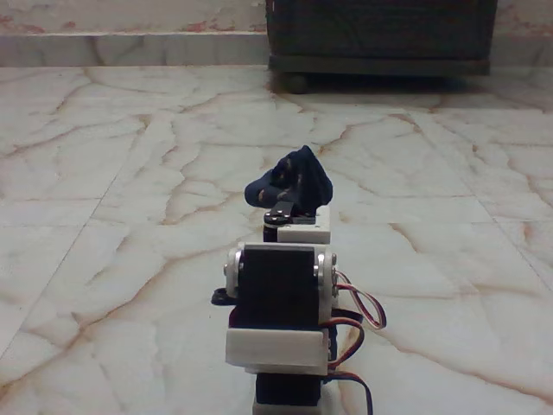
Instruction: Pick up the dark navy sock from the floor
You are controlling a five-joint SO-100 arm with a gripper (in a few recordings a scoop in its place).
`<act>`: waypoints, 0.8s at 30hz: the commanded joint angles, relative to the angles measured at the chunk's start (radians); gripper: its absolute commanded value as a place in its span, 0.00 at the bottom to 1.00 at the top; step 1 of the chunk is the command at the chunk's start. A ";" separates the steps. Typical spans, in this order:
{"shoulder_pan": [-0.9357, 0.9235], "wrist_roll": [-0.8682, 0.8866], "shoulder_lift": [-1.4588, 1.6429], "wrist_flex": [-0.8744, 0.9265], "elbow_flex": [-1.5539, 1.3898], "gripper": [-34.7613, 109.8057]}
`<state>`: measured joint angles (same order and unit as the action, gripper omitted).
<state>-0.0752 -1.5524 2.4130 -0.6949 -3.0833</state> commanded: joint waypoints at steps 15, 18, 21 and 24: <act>0.015 -0.005 0.026 0.005 0.002 0.24; 0.017 -0.002 0.026 0.005 0.002 0.24; 0.018 -0.002 0.026 0.005 0.002 0.24; 0.020 0.000 0.026 0.005 0.002 0.24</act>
<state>-0.0660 -1.5524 2.4130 -0.6949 -3.0833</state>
